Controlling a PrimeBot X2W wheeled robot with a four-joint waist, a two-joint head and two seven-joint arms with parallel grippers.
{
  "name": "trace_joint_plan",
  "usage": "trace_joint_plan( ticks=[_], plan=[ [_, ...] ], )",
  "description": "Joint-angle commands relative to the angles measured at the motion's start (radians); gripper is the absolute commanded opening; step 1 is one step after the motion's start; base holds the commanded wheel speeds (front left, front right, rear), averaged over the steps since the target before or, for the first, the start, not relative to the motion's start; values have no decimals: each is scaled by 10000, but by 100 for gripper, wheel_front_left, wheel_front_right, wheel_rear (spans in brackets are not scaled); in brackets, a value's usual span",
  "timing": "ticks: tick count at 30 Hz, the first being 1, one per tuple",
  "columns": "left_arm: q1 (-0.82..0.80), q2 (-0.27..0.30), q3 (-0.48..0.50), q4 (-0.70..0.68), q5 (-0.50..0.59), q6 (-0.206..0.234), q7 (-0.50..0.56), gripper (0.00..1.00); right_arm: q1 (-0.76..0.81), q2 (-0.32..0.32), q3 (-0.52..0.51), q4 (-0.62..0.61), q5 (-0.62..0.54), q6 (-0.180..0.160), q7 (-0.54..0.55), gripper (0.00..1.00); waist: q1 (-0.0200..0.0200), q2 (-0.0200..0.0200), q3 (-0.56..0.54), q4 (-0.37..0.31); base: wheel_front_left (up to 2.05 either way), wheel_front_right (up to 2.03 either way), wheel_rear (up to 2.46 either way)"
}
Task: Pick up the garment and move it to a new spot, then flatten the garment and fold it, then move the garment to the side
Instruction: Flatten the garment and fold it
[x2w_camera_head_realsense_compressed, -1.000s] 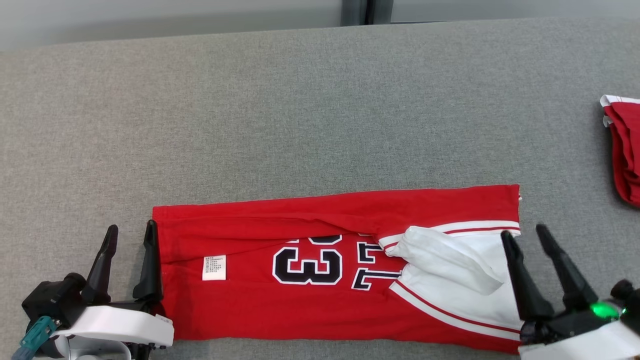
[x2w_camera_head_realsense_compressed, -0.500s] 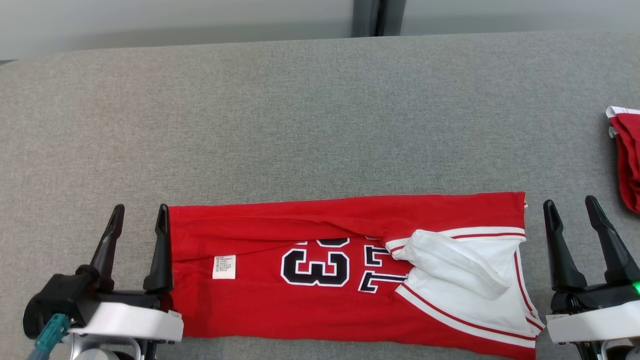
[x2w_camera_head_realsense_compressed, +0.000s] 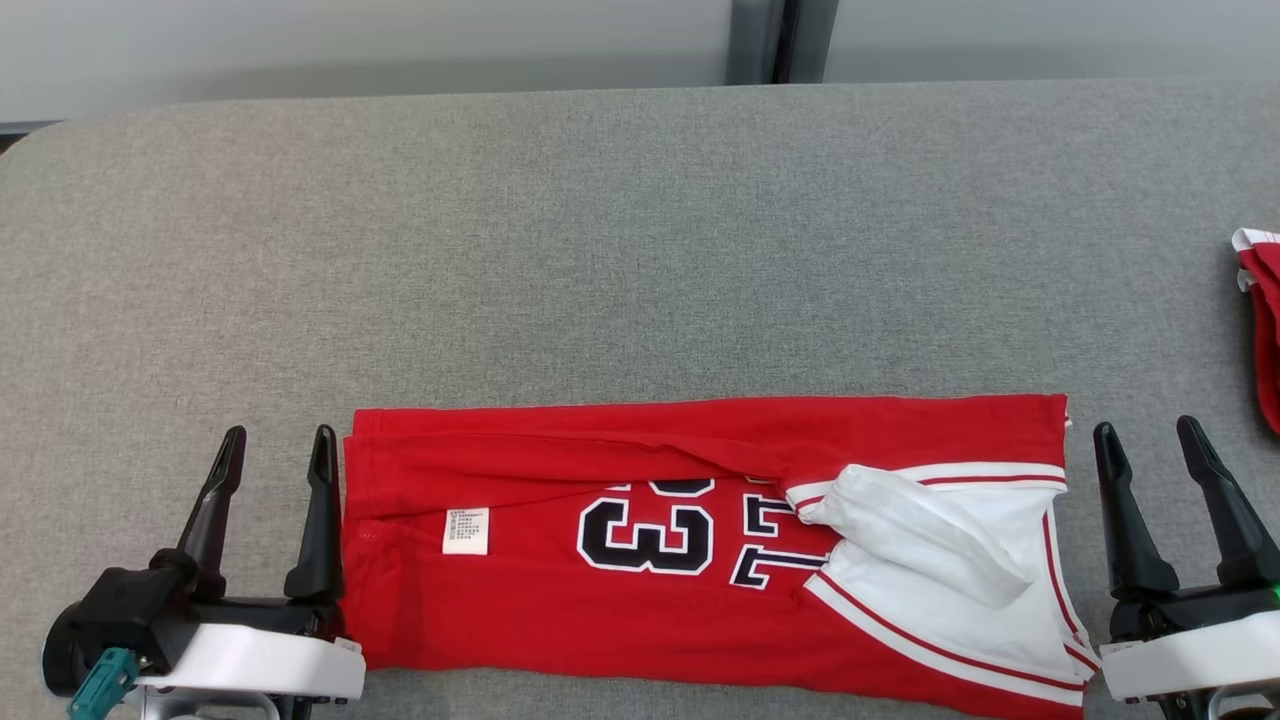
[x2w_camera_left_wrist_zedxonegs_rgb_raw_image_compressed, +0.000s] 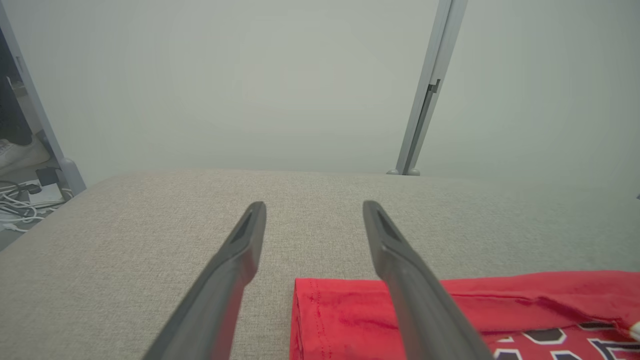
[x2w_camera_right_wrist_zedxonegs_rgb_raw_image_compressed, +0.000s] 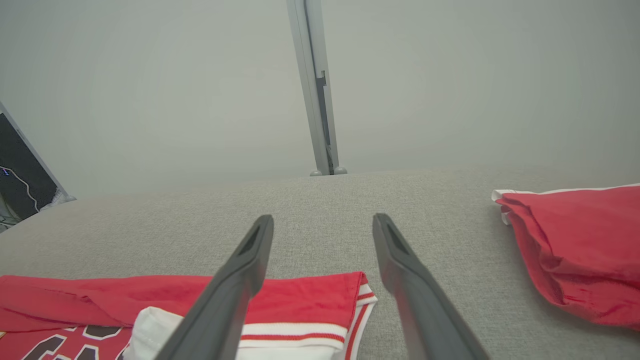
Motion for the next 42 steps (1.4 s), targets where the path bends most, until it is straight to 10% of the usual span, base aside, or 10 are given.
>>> trace_joint_plan(
  ticks=[1,32,33,34,35,42],
  plan=[
    [-55,-10,35,28,70,-32,-52,100,1,-51,-10,19,9,3,-9,100,-1,0,-5,-3,0,0,0],
    [-717,-303,-190,507,84,-330,-57,100,-708,-18,2454,4457,1466,41,1088,100,-1,0,516,271,0,0,0],
    [-731,-309,-181,510,92,-334,-57,100,-747,-43,2597,4495,1565,41,1120,50,-1,0,518,269,0,0,0],
    [-734,-314,-173,512,101,-335,-58,100,-778,-57,2690,4535,1645,41,1133,37,-1,0,514,265,0,0,0],
    [-731,-320,-159,511,100,-337,-58,100,-785,-76,2786,4588,1742,41,1201,0,-1,0,510,263,0,0,0],
    [-714,-345,-93,430,161,-335,-60,100,-958,-549,2814,4852,2156,-25,976,0,-1,0,551,217,0,0,0]
  ],
)
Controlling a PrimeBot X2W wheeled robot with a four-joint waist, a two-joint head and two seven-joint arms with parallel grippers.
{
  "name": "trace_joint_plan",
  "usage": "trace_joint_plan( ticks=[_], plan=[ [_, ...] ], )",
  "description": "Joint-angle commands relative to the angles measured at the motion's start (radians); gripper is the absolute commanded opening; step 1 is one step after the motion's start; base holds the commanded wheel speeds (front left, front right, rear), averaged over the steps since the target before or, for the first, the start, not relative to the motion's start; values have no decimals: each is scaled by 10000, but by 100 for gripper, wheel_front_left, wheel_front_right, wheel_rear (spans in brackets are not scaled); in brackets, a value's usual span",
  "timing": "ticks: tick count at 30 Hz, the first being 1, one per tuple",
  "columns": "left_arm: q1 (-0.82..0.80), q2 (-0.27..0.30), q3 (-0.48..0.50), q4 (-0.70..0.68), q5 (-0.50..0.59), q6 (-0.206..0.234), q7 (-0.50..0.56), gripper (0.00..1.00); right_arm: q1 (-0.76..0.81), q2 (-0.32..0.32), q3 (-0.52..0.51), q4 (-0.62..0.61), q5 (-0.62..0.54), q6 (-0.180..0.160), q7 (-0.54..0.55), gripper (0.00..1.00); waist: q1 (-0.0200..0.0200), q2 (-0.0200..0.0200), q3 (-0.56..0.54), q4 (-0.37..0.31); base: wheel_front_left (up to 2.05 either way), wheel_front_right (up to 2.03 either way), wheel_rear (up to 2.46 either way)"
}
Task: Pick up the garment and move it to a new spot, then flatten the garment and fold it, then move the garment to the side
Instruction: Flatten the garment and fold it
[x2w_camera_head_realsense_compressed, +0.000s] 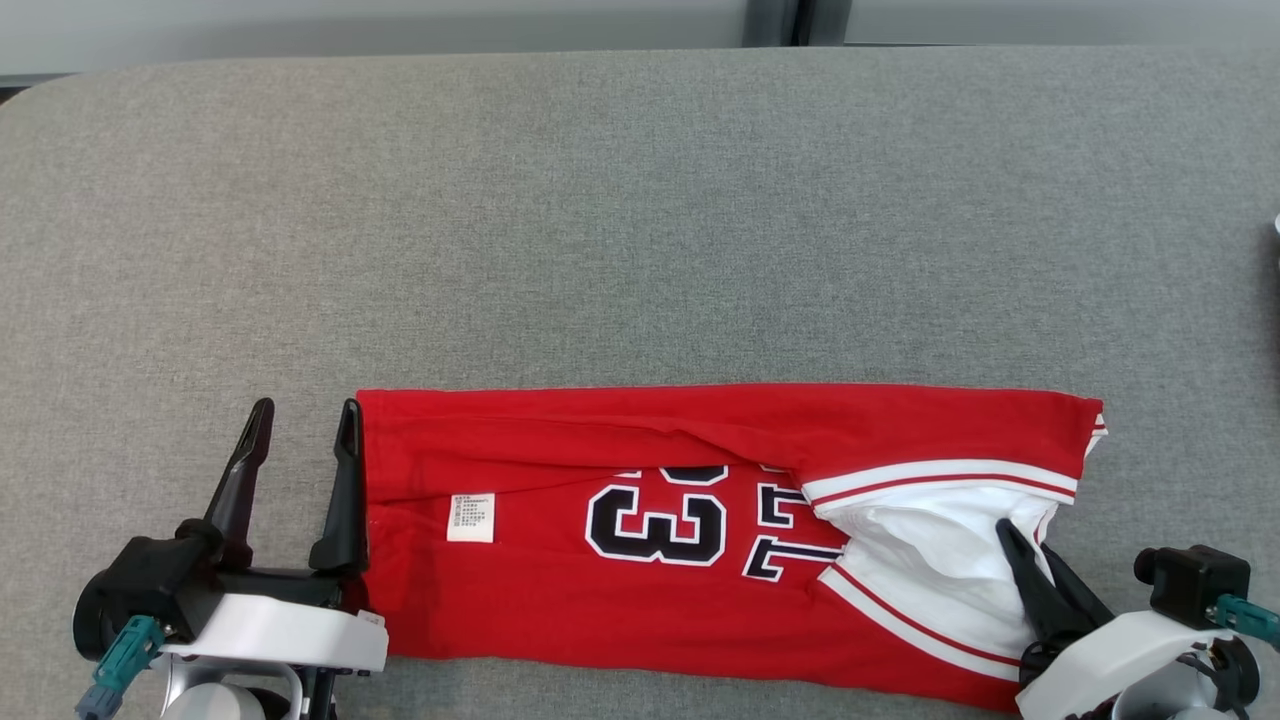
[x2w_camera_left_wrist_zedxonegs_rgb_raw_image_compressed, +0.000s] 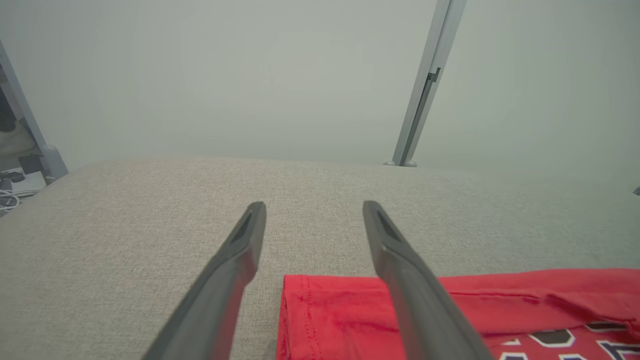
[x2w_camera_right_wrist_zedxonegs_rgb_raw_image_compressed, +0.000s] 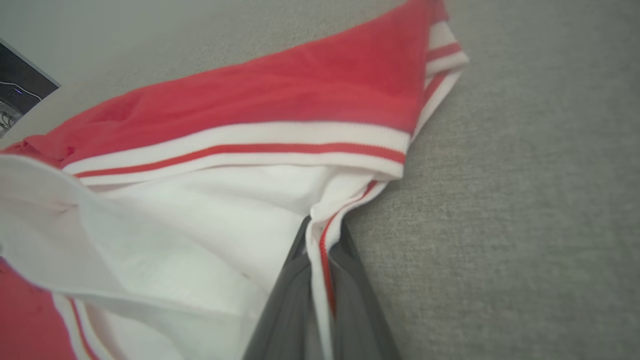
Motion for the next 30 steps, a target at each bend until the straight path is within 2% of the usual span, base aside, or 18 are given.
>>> trace_joint_plan(
  ticks=[1,17,23,30],
  plan=[
    [-94,7,68,-46,72,-17,-46,100,253,-66,78,489,63,-75,188,0,0,0,20,-33,0,0,0],
    [94,-21,119,-28,73,-13,-47,100,340,-1693,-1564,361,300,-57,-362,0,0,0,-182,-345,0,0,0],
    [164,17,114,-35,51,-18,-48,100,466,-1674,-1164,-1154,335,-34,110,0,0,0,-354,-418,0,0,0],
    [296,58,60,-47,28,17,6,100,798,-1484,-585,-3573,1076,-34,1375,0,0,0,-596,-487,0,0,0]
  ],
)
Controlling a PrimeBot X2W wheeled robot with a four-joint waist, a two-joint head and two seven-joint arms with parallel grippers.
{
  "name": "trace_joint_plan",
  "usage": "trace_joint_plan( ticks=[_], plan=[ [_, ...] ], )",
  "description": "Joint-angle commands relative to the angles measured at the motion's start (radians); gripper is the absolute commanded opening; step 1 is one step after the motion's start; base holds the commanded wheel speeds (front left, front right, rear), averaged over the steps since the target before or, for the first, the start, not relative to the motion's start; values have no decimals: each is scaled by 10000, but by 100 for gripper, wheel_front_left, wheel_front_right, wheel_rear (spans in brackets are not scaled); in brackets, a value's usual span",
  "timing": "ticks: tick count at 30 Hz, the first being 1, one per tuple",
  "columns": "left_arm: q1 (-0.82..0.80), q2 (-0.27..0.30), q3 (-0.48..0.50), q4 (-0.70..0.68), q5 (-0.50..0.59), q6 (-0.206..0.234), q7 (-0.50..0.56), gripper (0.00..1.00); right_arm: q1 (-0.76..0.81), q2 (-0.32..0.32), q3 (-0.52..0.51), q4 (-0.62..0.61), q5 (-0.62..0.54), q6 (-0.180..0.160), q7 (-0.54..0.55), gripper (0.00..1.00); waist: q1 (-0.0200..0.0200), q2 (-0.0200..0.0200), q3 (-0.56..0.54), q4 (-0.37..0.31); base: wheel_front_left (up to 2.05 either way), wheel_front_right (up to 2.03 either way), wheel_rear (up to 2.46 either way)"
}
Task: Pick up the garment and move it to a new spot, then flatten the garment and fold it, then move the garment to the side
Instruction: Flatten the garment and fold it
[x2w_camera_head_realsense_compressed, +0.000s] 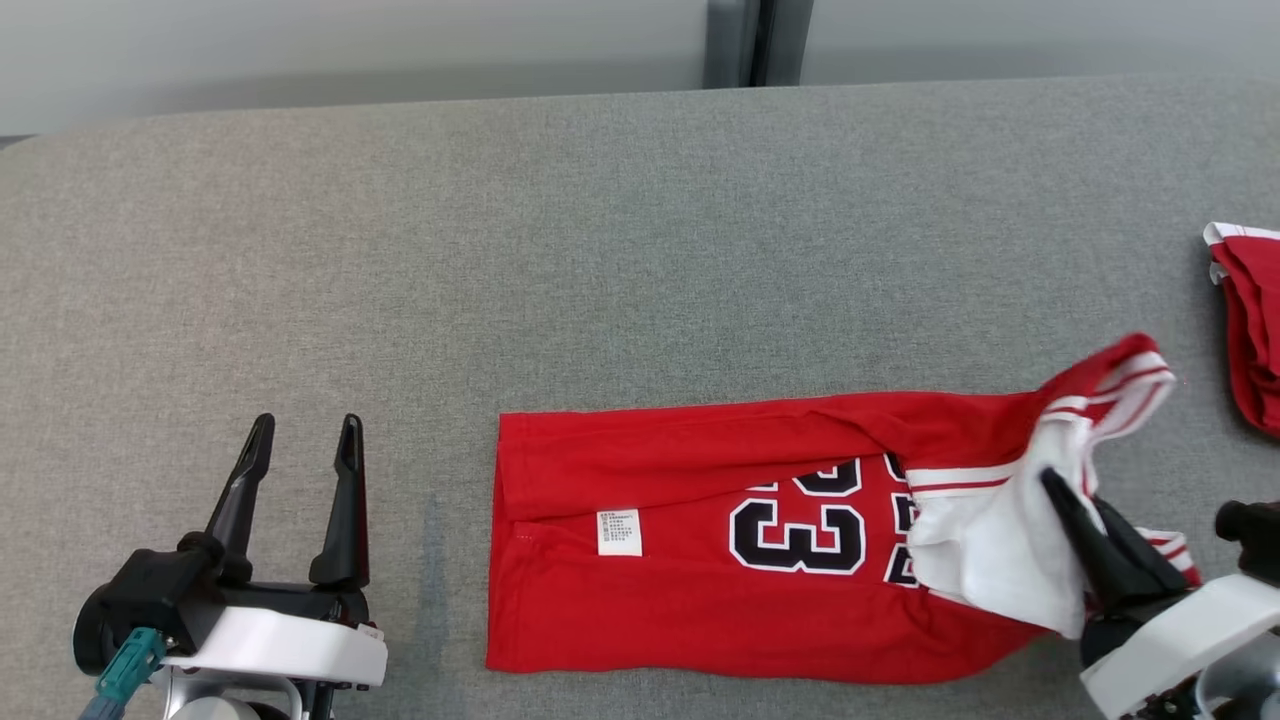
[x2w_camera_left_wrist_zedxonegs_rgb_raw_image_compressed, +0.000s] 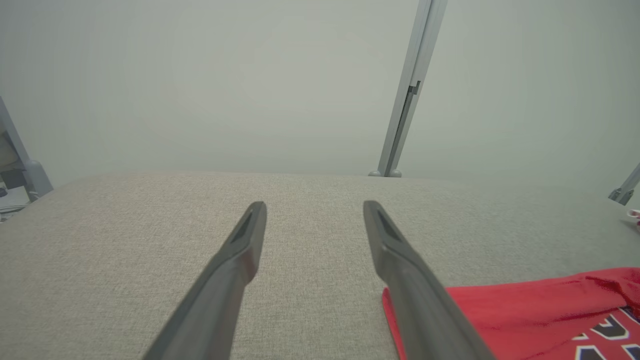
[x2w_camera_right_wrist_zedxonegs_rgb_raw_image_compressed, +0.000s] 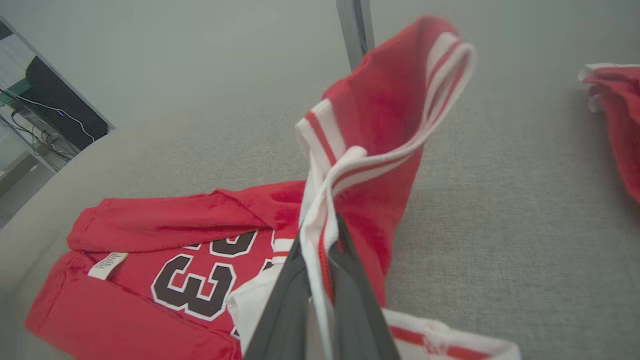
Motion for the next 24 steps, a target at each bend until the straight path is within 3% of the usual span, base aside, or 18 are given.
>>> trace_joint_plan(
  ticks=[1,6,10,24],
  plan=[
    [65,48,25,-26,9,14,-13,100,34,74,87,-197,95,2,99,0,0,0,-26,12,0,0,0],
    [41,62,-40,-49,-4,22,23,100,-249,398,670,-1379,457,2,596,0,0,0,-104,73,0,0,0],
    [-14,41,-130,-31,-11,1,75,100,-713,943,1441,-1585,768,2,807,0,0,0,-104,177,0,0,0],
    [-569,-173,-318,228,-31,-158,10,100,-2780,2079,4888,418,1454,4,111,0,0,0,396,918,0,0,0]
  ],
)
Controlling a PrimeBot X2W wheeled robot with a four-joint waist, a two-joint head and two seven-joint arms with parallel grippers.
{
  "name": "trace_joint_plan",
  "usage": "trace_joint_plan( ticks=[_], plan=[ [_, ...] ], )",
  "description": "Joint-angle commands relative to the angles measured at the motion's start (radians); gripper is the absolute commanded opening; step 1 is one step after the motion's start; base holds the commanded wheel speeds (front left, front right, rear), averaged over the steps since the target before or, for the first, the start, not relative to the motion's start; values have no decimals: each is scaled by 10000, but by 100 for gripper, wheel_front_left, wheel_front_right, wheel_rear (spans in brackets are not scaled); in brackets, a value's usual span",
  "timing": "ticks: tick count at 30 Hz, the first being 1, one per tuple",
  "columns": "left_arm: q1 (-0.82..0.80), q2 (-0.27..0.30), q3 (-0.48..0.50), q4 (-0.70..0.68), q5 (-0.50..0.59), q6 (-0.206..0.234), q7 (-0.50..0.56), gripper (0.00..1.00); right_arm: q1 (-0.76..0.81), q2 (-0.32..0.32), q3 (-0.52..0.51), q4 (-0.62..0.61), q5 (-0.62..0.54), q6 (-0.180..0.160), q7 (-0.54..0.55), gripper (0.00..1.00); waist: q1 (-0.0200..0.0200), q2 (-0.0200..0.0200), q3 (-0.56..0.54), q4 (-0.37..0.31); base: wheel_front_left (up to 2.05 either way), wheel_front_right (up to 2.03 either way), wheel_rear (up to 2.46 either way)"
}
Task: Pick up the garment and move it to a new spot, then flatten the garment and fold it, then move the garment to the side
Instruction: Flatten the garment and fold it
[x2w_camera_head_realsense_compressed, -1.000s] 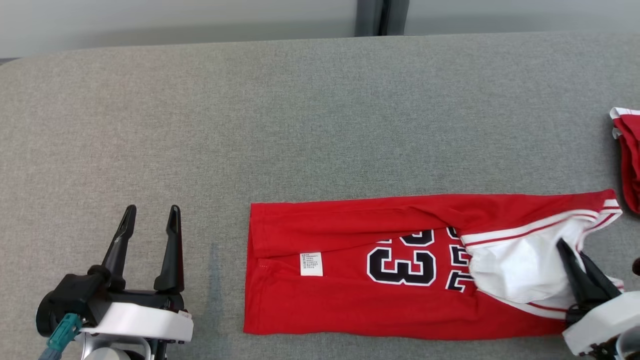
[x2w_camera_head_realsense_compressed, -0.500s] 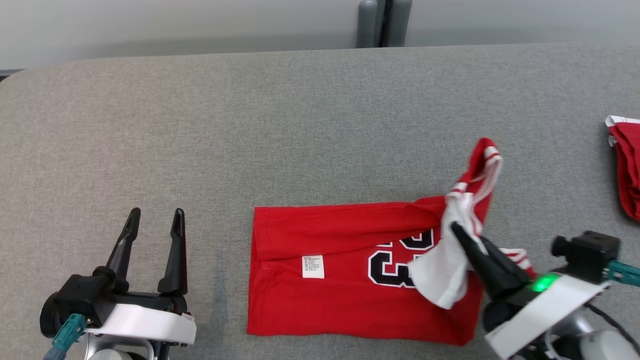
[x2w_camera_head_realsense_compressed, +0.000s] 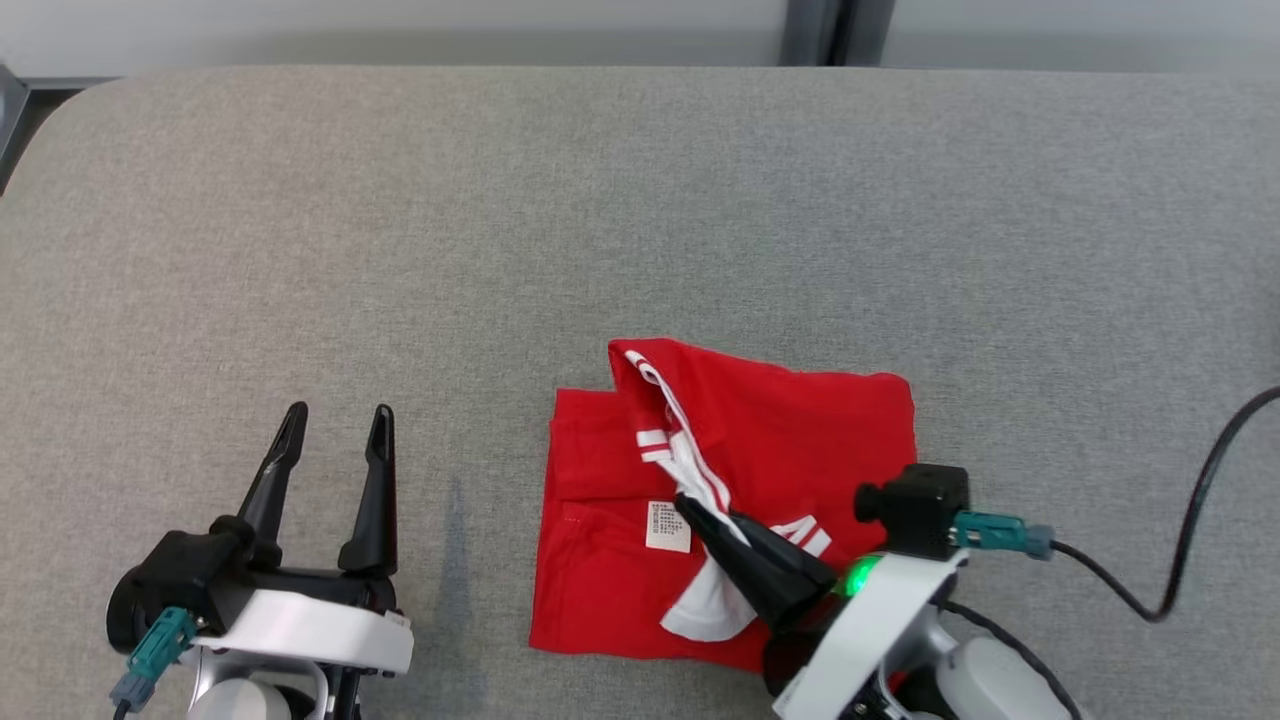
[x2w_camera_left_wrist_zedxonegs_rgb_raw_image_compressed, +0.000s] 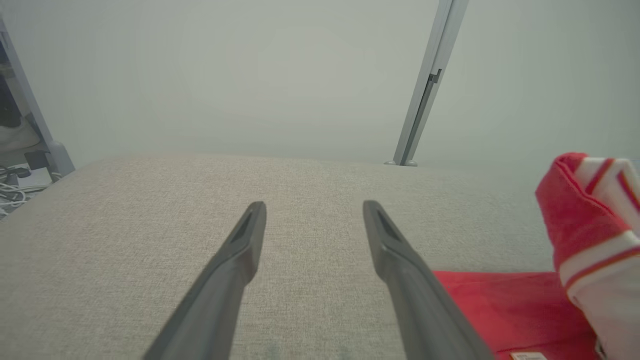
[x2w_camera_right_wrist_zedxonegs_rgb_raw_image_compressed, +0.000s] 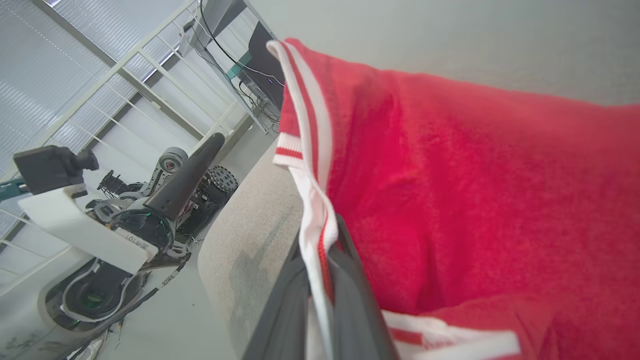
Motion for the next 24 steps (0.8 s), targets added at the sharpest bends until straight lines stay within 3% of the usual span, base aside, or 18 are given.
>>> trace_joint_plan(
  ticks=[1,9,10,11,12,24],
  plan=[
    [-285,-36,4,64,3,-66,-71,100,-354,83,270,436,201,4,-280,0,0,-1,162,146,0,0,0],
    [-525,-173,30,318,66,-248,-122,100,-1349,284,1339,1864,1001,4,-1367,0,0,-1,477,340,0,0,0],
    [-555,-175,48,341,81,-270,-122,100,-1450,280,1471,1952,1111,4,-1462,16,0,-1,499,346,0,0,0],
    [-584,-189,57,367,95,-286,-125,100,-1548,267,1602,2055,1216,4,-1553,45,0,-1,516,348,0,0,0],
    [-603,-203,69,389,102,-290,-128,100,-1651,241,1740,2138,1309,4,-1665,100,0,-1,528,344,0,0,0],
    [-556,-237,230,532,214,-397,-148,100,-2348,-266,2264,1381,1682,4,-3025,100,0,-1,439,87,0,0,0]
  ],
)
